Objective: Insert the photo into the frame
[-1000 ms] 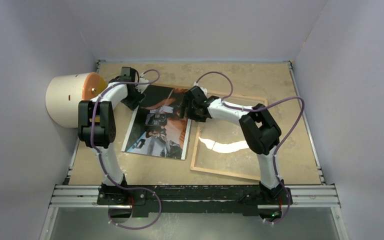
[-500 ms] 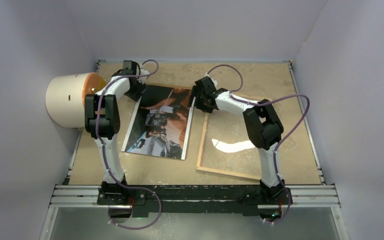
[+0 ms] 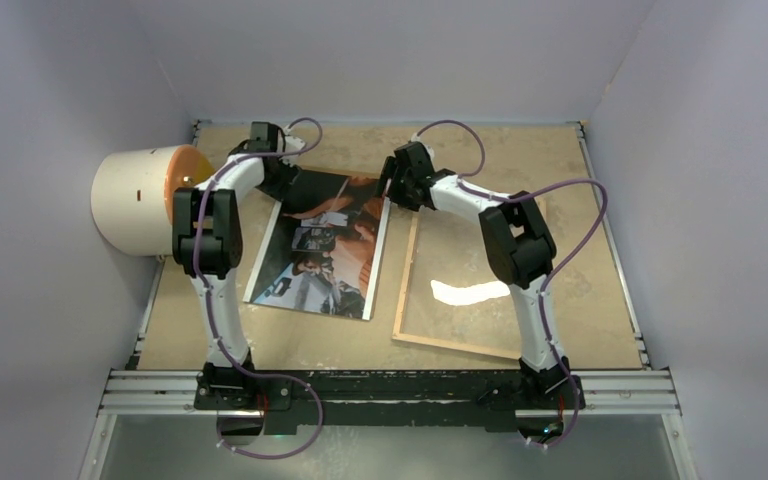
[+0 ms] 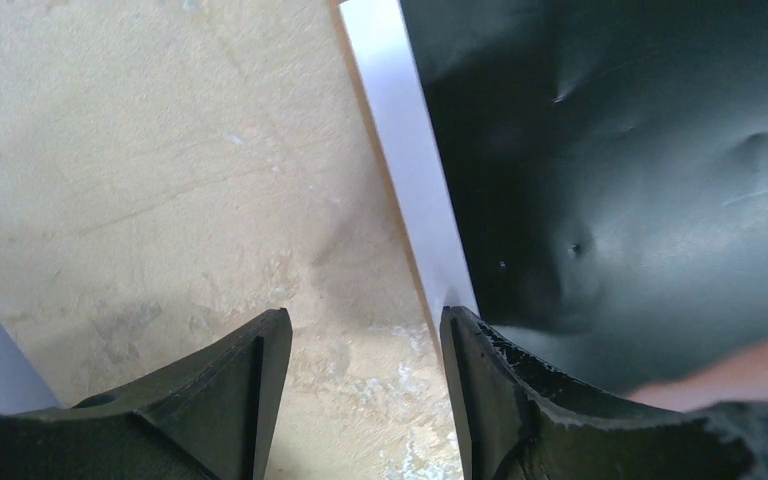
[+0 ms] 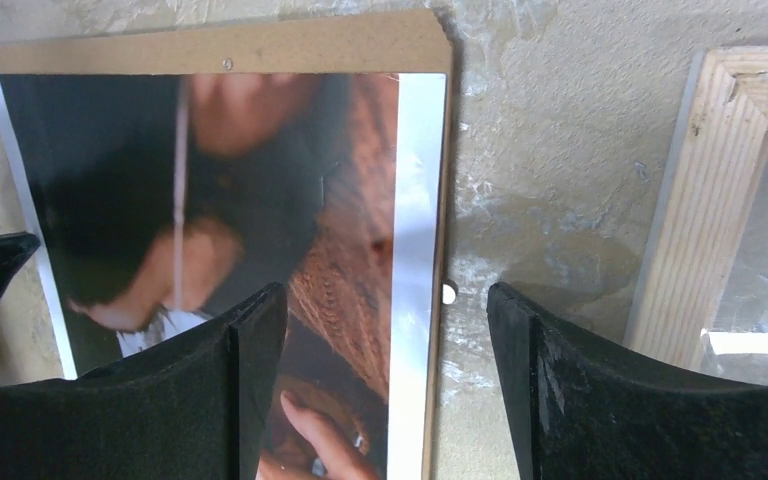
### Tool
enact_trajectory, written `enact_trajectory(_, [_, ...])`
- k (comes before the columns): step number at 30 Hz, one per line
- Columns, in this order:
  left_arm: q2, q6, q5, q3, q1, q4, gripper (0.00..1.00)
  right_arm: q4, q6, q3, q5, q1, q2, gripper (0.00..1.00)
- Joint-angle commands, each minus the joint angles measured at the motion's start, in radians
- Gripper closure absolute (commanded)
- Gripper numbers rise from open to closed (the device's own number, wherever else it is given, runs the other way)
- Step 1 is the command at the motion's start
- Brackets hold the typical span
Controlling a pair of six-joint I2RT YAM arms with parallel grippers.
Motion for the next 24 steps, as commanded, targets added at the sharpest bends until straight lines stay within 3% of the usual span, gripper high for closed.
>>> enact_trajectory(1, [-0.019,0.01,0.109,-0.043,-0.036,-0.001,0.4,0.042,0.017,-0.019,-0.057,-0.002,0.021,0.25])
enact_trajectory(17, [-0.014,0.069,0.156,-0.085,-0.054,-0.056,0.47,0.058,-0.001,0.059,-0.019,-0.002,0.067,0.35])
enact_trajectory(24, [-0.078,0.044,0.204,0.097,-0.001,-0.154,0.41,0.073,0.032,-0.089,-0.009,-0.002,-0.03,0.29])
